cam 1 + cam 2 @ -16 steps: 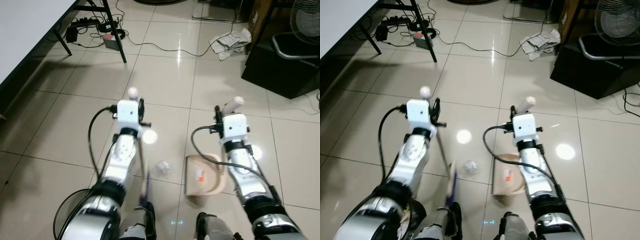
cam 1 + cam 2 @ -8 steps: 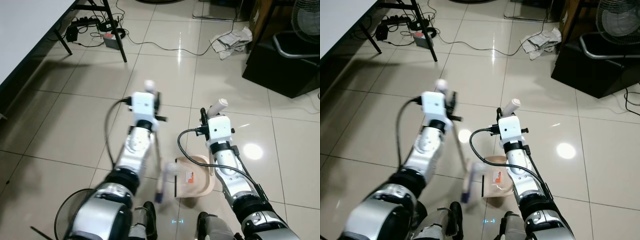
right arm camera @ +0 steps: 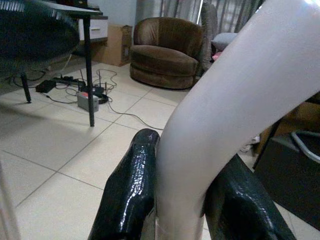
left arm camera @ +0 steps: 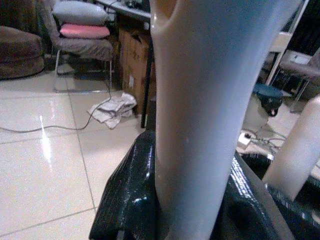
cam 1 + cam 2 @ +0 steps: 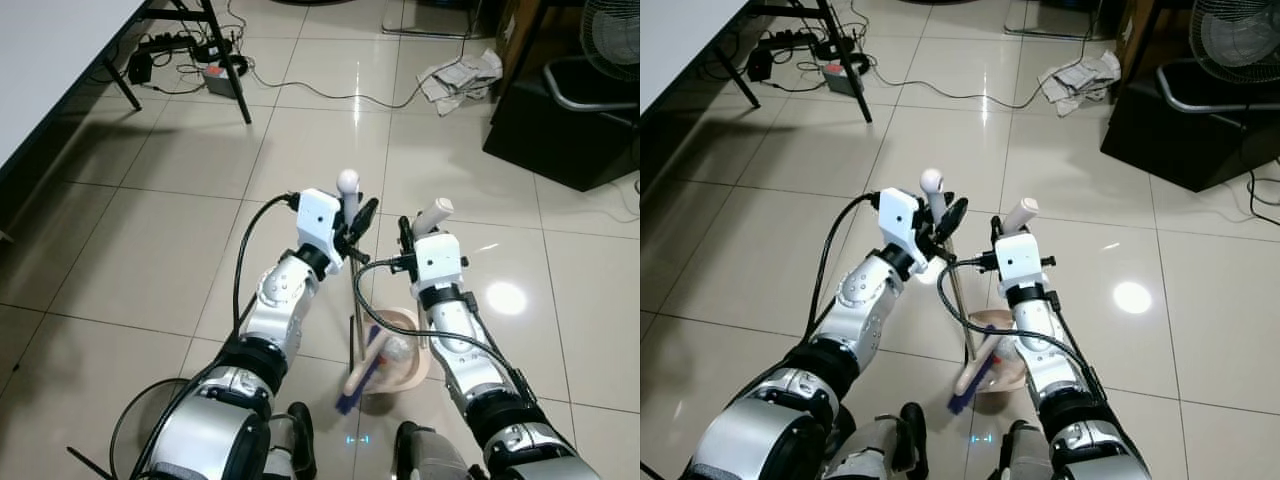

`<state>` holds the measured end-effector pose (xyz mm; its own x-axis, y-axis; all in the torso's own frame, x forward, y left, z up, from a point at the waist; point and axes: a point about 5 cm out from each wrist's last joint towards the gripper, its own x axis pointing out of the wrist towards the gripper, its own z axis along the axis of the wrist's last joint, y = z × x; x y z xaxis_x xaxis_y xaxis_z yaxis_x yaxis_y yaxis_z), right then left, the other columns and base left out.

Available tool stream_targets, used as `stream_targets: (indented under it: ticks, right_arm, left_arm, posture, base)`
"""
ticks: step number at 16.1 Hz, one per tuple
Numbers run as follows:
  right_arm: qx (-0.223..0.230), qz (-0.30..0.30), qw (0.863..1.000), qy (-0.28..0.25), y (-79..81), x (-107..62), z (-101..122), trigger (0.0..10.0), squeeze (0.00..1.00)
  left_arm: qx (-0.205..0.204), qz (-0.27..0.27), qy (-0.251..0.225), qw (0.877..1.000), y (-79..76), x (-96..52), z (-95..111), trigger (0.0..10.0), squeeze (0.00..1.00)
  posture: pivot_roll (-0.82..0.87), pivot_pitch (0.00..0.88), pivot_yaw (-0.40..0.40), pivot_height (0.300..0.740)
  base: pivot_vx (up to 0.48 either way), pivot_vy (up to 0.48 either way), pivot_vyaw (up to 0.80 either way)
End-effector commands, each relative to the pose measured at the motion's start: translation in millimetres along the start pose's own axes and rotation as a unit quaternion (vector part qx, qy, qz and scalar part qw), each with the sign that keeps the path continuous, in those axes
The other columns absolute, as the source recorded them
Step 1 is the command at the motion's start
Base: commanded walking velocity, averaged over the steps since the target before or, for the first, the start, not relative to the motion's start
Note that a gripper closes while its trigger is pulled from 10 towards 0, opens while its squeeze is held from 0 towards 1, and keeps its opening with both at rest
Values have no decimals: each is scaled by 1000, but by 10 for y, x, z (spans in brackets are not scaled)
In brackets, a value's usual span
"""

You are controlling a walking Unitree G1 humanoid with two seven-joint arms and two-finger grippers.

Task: Sweep floor

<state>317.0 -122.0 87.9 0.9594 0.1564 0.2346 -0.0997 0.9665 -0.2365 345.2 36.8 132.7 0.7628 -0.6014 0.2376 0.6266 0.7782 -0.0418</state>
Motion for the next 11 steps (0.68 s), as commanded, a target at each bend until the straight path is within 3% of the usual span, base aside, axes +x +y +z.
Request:
stream_targets:
  ticks: [1,3,6,9,11]
  right_arm:
    - [26,-2,1000,17,26,-94,-76,10000,0]
    - [44,-21,999,12,-29,-132,-70,10000,0]
    - [53,-55,997,14,-170,-220,-105,10000,0]
    - [51,-65,996,18,-254,-291,-145,10000,0]
    - [47,-84,995,23,-391,-359,-179,10000,0]
  left_arm:
    - [-8,-15,-23,1000,-44,77,99,10000,0]
    - [-6,-18,-28,999,49,60,145,10000,0]
    - [10,4,-30,1000,378,9,328,10000,0]
    - [33,7,-26,999,558,-62,436,10000,0]
    - [64,33,-34,997,751,-191,536,10000,0]
  posture:
    - [-19,211,123,740]
    - [-25,193,126,740]
    - [-28,170,133,740]
    - [-22,129,137,740]
    - [-20,94,149,740]
  base:
    - [0,0,0]
    - [0,0,0]
    - [0,0,0]
    - [0,0,0]
    - [0,0,0]
